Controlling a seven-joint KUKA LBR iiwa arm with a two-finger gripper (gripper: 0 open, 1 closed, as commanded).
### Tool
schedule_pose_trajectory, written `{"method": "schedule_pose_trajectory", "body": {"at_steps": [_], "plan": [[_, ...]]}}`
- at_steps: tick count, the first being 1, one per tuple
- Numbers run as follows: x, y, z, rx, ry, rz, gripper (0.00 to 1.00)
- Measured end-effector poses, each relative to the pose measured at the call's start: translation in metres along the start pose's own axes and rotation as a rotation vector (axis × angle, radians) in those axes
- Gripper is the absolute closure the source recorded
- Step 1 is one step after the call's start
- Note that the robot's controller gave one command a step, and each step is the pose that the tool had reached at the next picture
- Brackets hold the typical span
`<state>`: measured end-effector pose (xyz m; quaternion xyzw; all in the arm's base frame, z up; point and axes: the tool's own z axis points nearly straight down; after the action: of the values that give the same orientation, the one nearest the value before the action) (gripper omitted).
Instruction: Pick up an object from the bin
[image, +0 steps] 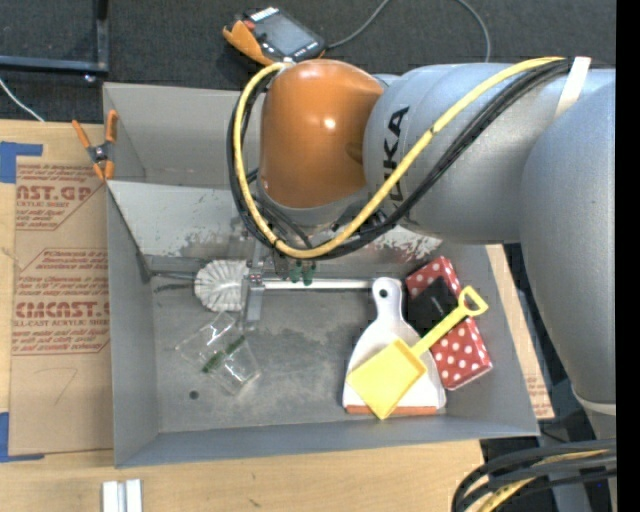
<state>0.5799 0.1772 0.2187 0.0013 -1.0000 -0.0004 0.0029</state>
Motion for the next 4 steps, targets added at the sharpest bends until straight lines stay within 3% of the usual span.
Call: {"method": "schedule_pose_trajectory", "body": {"at_steps": [1, 2, 3, 4], "plan": [[-0.002, -0.001, -0.005, -0.001, -0.008, 0.002, 0.00], [0.025, 0.046, 0.057, -0.001, -0.007, -0.286, 0.00], [0.038, 0.023, 0.001, -0.002, -0.004, -0.035, 0.00], [0.058, 0.031, 0.036, -0.002, -0.009, 0.018, 0.00]]}}
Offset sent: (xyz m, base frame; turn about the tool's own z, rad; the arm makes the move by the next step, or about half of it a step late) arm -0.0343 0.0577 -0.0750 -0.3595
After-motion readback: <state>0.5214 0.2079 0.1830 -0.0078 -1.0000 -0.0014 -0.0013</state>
